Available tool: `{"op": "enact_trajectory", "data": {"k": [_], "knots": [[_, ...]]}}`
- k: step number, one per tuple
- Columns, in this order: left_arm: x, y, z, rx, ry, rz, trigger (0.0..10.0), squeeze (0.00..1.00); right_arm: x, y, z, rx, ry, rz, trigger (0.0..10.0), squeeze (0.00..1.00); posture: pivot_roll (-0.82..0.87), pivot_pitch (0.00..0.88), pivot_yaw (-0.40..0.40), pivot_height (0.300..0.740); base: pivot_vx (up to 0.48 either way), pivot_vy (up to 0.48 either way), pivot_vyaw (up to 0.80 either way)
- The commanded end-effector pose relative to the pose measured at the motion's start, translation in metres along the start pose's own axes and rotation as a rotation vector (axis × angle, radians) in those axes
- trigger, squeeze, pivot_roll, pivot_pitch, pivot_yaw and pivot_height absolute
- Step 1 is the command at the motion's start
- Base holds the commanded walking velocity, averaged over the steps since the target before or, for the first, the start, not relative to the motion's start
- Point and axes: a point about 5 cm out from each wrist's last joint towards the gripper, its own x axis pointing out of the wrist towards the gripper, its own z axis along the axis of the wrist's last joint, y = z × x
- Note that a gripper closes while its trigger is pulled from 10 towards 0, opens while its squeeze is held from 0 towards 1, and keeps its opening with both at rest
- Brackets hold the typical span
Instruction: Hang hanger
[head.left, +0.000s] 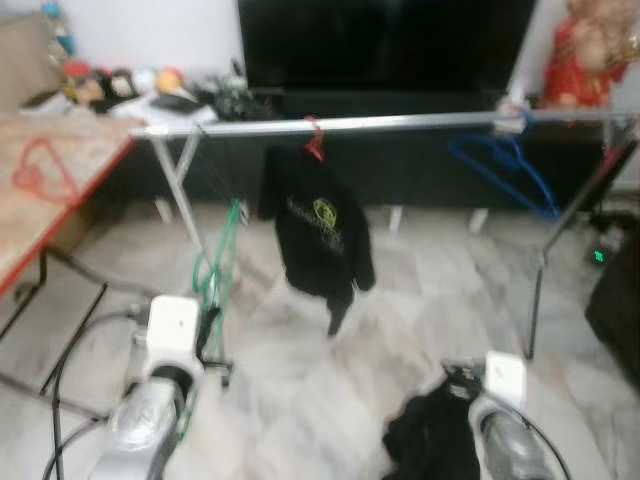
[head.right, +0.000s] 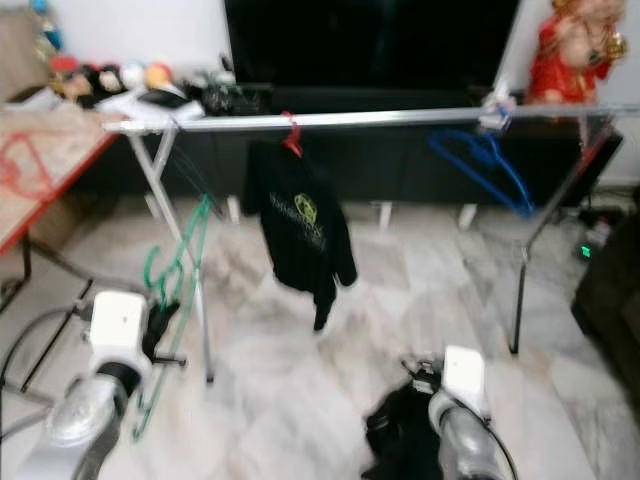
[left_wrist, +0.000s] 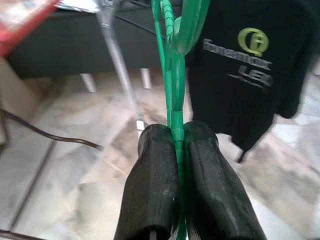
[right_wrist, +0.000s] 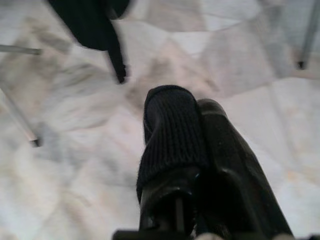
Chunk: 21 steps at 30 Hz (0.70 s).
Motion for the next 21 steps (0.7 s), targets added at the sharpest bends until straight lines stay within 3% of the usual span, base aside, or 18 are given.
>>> {"op": "enact_trajectory", "data": {"k": [1,21], "knots": [[-0.0002,-0.0044,0.0041,-0.009,-0.015,-0.017,10.0,0.00,0.0002,-0.0090,0.0052,-0.007,-0.023,-0.023,10.0,0.00,0.01,0.000,0.002,0.740,0.000,0.326,0.00],[0.0000,-0.0080,0.0054,-0.006,-0.022,-0.053,10.0,0.00,-0.0001,-0.0085,0.0057,0.000,-0.036,-0.026,10.0,0.00,0.01,0.000,0.007,0.740,0.000,0.000,0.00]]}}
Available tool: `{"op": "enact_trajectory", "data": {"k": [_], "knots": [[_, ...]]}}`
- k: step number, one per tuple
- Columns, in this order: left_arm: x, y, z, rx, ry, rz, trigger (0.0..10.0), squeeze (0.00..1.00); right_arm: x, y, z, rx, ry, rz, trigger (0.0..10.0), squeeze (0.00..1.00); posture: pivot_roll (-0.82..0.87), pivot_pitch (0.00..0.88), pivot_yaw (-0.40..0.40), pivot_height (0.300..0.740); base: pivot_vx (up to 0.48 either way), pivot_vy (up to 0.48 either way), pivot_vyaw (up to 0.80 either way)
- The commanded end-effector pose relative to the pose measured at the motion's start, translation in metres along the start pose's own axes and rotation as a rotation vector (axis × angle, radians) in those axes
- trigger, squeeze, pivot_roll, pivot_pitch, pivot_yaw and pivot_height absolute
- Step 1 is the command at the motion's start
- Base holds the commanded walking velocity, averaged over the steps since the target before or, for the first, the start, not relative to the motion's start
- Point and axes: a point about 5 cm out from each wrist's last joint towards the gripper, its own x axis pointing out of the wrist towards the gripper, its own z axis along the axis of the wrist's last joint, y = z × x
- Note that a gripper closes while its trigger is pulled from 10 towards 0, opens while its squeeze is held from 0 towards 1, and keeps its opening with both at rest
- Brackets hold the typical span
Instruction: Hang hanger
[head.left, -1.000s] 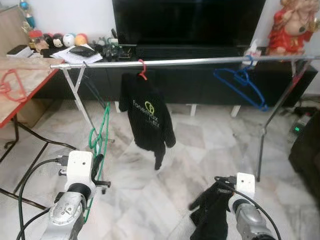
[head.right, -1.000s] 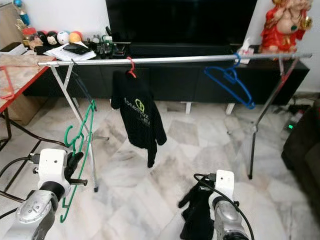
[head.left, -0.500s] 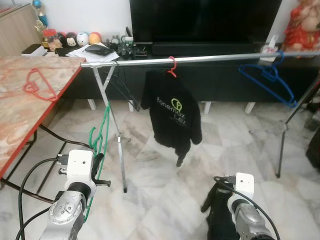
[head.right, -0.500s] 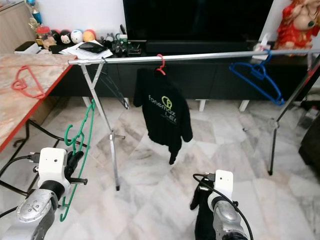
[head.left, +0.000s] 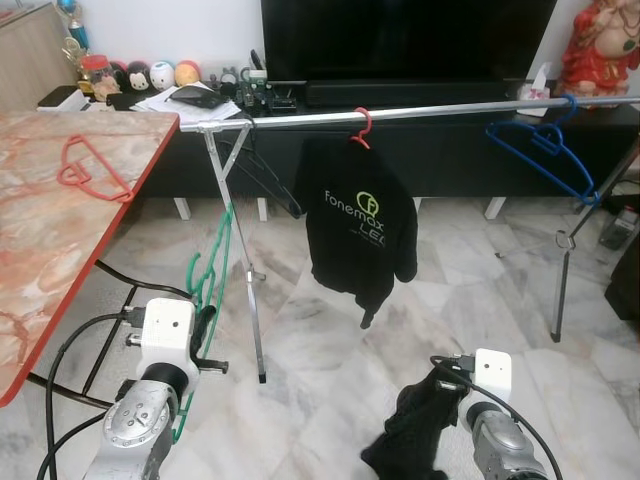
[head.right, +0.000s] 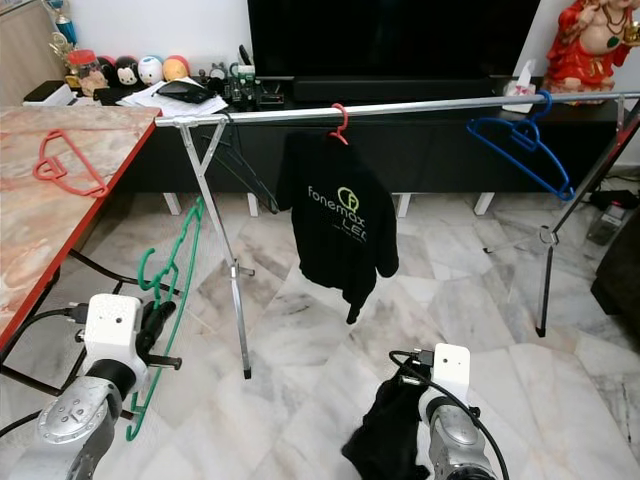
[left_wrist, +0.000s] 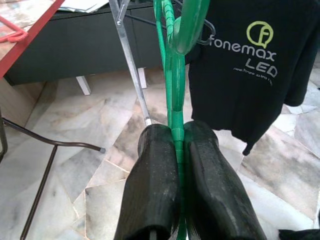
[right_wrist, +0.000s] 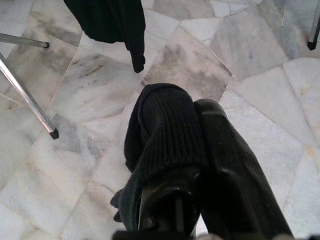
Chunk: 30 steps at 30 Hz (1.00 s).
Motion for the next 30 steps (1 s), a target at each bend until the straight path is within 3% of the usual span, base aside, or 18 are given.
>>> {"op": "enact_trajectory", "data": {"k": [1,7,22,30], "knots": [[-0.0006,-0.0014,0.0031,-0.005,-0.012,-0.011,10.0,0.00,0.0010,-0.0031,0.0069,0.000,-0.036,-0.010,10.0,0.00,0.01,0.000,0.007,0.740,0.000,0.000,0.00],[-0.0010,-0.0024,0.0023,-0.001,-0.006,-0.021,10.0,0.00,0.0010,-0.0026,0.0070,0.006,-0.039,-0.009,10.0,0.00,0.01,0.000,0.008,0.740,0.000,0.000,0.00],[-0.0013,-0.0044,0.0016,-0.003,-0.005,-0.036,10.0,0.00,0.0010,-0.0020,0.0073,0.010,-0.042,0.000,10.0,0.00,0.01,0.000,0.008,0.740,0.000,0.000,-0.77],[-0.0017,-0.0051,0.0019,-0.007,-0.007,-0.044,10.0,0.00,0.0009,-0.0022,0.0082,0.006,-0.051,-0.002,10.0,0.00,0.01,0.000,0.008,0.740,0.000,0.000,0.00]]}}
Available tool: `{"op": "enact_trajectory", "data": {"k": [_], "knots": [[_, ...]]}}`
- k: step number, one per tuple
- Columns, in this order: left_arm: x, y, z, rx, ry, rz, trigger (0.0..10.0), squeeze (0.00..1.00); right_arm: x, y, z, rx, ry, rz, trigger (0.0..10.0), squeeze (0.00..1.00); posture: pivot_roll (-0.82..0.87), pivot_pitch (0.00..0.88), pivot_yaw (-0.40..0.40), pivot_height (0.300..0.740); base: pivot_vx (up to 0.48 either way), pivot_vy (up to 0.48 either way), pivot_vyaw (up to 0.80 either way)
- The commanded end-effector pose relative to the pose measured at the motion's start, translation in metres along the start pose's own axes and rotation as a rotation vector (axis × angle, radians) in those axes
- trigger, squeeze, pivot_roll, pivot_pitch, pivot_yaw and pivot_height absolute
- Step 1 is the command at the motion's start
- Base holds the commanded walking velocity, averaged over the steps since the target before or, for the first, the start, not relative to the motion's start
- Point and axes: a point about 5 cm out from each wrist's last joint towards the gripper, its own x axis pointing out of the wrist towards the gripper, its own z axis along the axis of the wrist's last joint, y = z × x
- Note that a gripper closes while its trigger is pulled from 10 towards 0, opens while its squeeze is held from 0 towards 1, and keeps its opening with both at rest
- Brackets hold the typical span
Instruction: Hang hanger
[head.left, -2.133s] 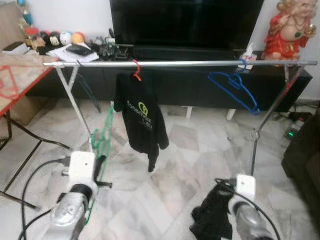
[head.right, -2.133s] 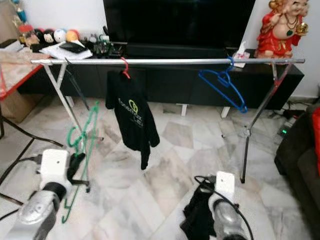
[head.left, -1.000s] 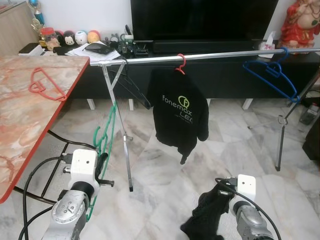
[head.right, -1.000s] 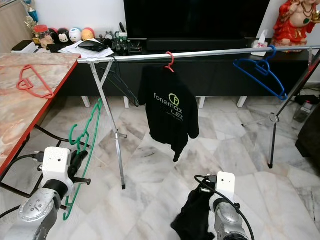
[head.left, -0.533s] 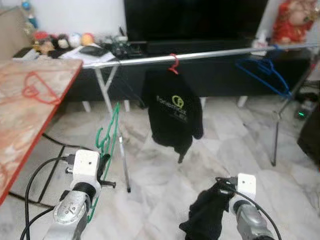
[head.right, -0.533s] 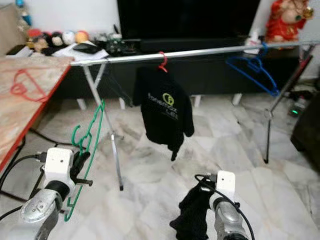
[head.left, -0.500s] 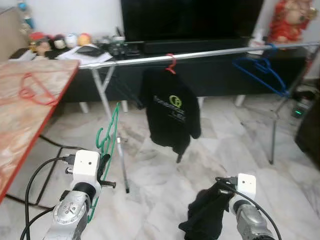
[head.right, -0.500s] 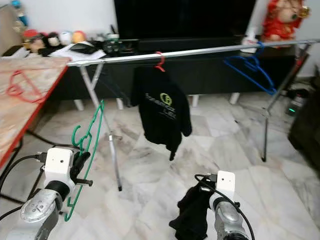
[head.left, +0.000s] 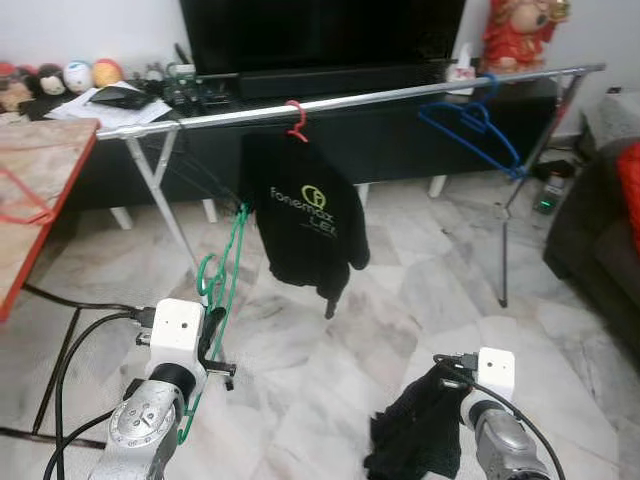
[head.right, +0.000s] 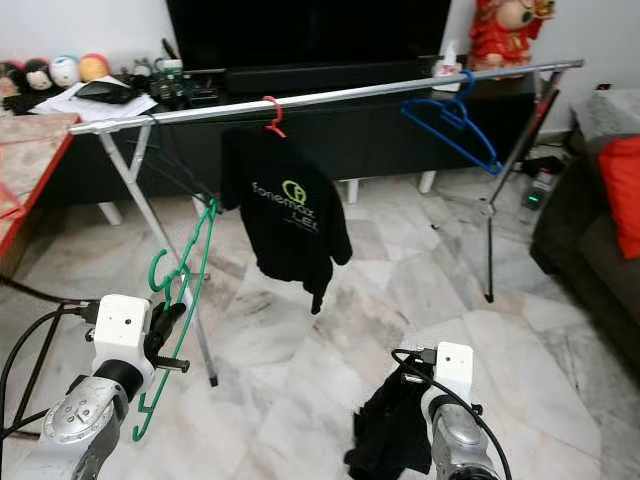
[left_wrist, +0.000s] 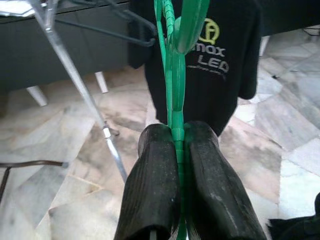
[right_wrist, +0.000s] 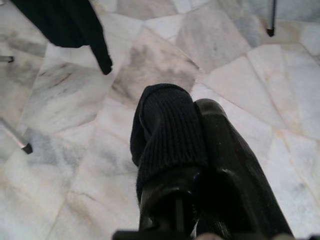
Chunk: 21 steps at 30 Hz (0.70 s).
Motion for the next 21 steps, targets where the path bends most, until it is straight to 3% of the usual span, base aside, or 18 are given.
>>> {"op": "enact_trajectory", "data": {"k": [1,21], "knots": [[-0.0021,0.0005,0.0024,-0.007,-0.009,-0.004,10.0,0.00,0.0011,-0.0007,0.0061,0.006,-0.032,-0.007,10.0,0.00,0.01,0.000,0.008,0.740,0.000,0.000,0.00],[-0.0026,-0.0001,0.0024,-0.010,-0.007,-0.008,10.0,0.00,0.0008,-0.0007,0.0063,0.009,-0.042,-0.011,10.0,0.00,0.01,0.000,0.009,0.740,0.000,0.000,0.00]]}}
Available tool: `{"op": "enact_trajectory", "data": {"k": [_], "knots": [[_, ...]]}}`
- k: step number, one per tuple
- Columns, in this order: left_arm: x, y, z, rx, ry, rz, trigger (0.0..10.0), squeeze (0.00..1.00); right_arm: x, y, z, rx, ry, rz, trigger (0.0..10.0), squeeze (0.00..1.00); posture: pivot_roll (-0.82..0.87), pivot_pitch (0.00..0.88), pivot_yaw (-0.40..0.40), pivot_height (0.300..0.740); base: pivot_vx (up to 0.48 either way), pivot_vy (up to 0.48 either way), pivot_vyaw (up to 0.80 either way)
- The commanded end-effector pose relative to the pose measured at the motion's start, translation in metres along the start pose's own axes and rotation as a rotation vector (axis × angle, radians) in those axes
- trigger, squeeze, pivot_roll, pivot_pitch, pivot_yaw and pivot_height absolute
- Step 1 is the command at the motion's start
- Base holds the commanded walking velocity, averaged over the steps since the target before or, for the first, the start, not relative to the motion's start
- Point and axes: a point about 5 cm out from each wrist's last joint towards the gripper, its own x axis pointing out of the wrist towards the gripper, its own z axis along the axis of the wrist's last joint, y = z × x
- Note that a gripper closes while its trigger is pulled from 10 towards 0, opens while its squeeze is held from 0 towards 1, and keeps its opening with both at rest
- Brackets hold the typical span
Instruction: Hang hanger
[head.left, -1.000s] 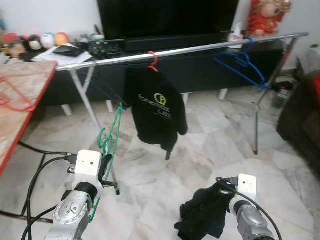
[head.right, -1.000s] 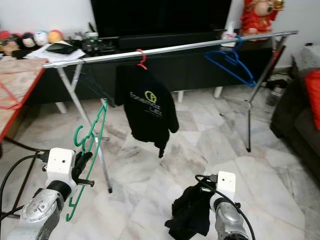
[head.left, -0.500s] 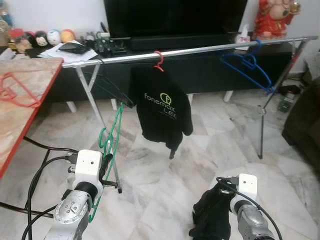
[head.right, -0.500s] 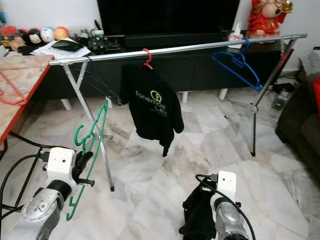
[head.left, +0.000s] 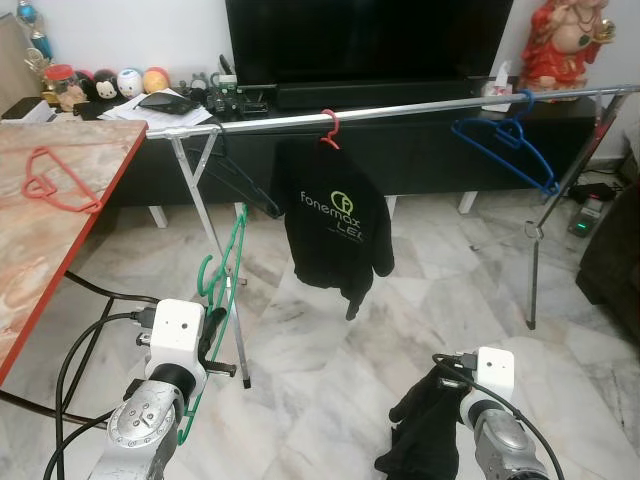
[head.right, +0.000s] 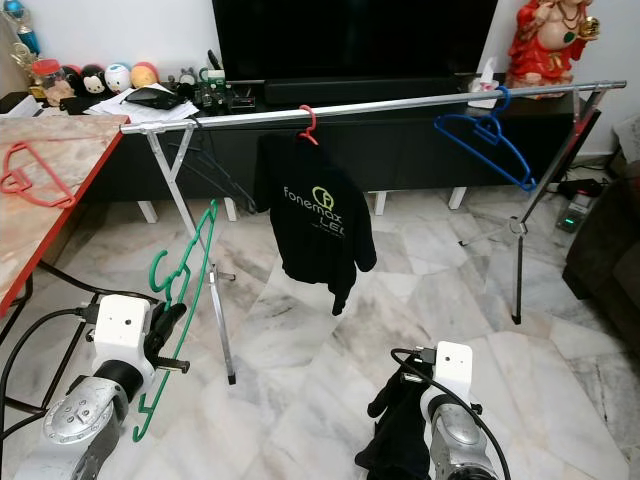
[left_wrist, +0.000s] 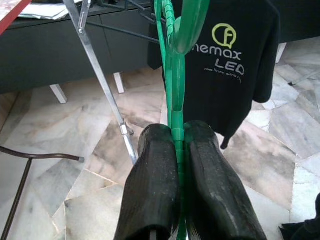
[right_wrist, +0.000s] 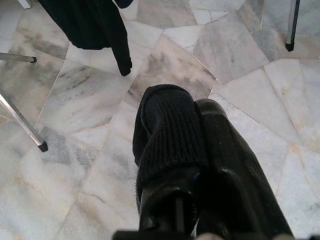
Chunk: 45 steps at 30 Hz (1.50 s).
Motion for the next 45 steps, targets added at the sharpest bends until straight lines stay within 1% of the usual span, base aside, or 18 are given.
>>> {"op": "enact_trajectory", "data": {"k": [1,24,34,45], "knots": [[-0.0022,-0.0001,0.0029,-0.009,-0.009,-0.005,10.0,0.00,0.0008,-0.0013,0.0057,0.008,-0.035,-0.007,10.0,0.00,0.01,0.000,0.009,0.740,0.000,0.000,0.00],[-0.0014,-0.0001,0.0028,-0.004,-0.004,-0.001,10.0,0.00,0.0009,-0.0014,0.0058,0.002,-0.033,-0.004,10.0,0.00,0.01,0.000,0.008,0.740,0.000,0.000,0.00],[-0.0011,0.0004,0.0029,-0.003,-0.004,-0.002,10.0,0.00,0.0011,-0.0008,0.0049,0.013,-0.022,-0.003,10.0,0.00,0.01,0.000,0.009,0.740,0.000,0.000,0.00],[-0.0015,-0.0003,0.0035,-0.013,-0.009,-0.009,10.0,0.00,0.0011,-0.0007,0.0050,0.010,-0.022,0.001,10.0,0.00,0.01,0.000,0.009,0.740,-0.044,0.000,-0.79]]}}
